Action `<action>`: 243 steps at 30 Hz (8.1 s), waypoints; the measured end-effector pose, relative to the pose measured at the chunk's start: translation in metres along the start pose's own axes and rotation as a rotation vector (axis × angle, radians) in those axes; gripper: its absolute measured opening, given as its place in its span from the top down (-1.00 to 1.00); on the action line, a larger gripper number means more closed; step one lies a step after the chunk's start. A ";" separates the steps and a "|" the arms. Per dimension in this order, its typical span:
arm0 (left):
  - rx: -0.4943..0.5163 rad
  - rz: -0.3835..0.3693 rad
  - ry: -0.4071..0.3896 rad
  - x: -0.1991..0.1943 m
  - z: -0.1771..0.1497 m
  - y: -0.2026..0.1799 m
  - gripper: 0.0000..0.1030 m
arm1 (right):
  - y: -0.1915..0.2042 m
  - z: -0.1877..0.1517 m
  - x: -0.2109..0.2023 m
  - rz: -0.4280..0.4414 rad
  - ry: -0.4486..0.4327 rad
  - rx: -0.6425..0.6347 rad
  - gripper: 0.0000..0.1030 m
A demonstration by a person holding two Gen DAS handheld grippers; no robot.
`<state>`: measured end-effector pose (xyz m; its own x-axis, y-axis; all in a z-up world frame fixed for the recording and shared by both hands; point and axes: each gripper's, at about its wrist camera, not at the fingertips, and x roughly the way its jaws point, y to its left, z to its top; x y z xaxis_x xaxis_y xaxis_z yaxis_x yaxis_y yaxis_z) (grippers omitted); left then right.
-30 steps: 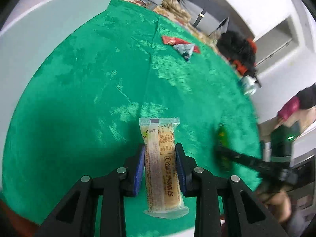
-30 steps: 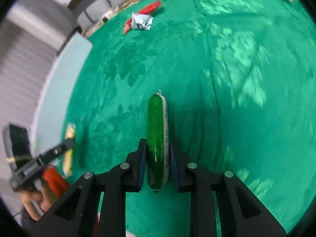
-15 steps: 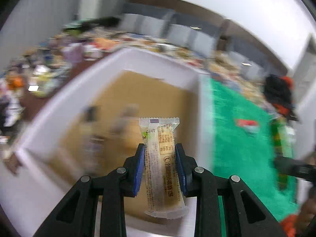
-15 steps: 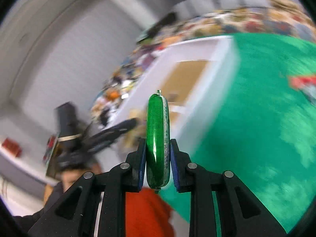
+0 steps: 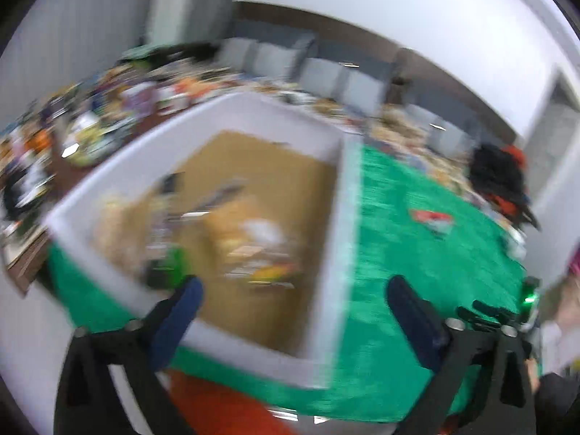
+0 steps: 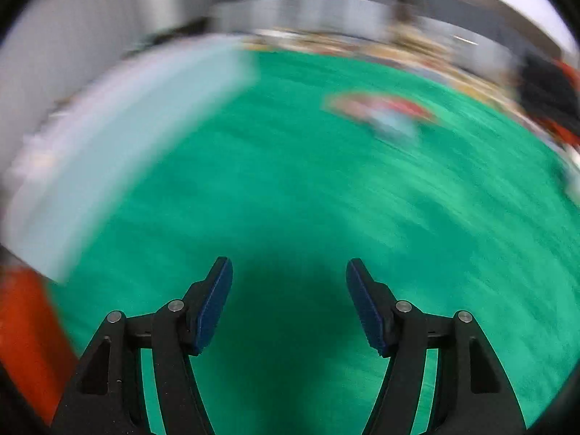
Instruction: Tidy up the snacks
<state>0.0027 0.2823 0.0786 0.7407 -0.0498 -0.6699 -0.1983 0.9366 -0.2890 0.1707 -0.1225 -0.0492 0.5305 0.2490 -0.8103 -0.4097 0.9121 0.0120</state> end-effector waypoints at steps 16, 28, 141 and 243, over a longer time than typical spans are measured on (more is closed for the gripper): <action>0.286 0.052 0.229 0.226 -0.042 -0.212 -0.99 | -0.147 -0.032 0.004 -0.218 -0.035 0.251 -0.60; 0.313 0.103 0.198 0.265 -0.047 -0.211 -1.00 | -0.156 -0.033 0.006 -0.226 -0.035 0.273 -0.68; 0.296 0.018 0.383 0.227 -0.049 -0.159 -0.99 | -0.159 -0.033 0.004 -0.258 -0.033 0.277 -0.69; 0.345 -0.025 0.392 0.261 -0.046 -0.222 -0.99 | -0.106 -0.050 -0.009 -0.064 -0.032 0.052 -0.70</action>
<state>0.2106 0.0454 -0.0630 0.4333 -0.1377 -0.8907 0.0880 0.9900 -0.1102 0.1719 -0.2374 -0.0724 0.5779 0.1988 -0.7915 -0.3352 0.9421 -0.0081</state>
